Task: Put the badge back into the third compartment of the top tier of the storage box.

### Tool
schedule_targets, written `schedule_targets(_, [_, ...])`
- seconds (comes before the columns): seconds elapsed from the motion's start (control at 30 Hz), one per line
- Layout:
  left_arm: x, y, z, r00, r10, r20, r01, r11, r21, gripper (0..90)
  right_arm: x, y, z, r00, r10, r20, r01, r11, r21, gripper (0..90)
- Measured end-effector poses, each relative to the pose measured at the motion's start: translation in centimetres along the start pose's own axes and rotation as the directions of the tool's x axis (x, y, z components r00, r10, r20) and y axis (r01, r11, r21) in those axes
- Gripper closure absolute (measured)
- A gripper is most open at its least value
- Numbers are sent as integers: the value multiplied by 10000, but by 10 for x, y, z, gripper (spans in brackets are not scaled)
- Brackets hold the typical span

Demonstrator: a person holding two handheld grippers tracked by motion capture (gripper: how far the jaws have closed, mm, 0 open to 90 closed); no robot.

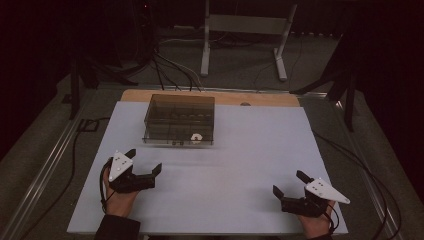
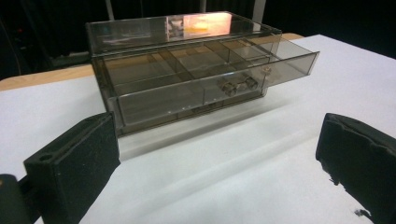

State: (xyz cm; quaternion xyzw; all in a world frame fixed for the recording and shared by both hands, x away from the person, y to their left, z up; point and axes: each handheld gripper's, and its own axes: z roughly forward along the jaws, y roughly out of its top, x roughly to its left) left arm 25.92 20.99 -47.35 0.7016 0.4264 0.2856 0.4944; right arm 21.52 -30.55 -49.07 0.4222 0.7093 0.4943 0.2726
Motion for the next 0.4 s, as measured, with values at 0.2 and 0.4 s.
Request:
schedule_targets(0.2, [2,-8,-7,9999,22,-153,-23,10000,-22,4,-1,0,-1,10000,46,23,-45,10000,-50,0])
schedule_targets(0.4, [2,-15,-11,9998,22,-201,-20,10000,92,5,-2,0,-1,10000,46,60,-45,10000,-31,0])
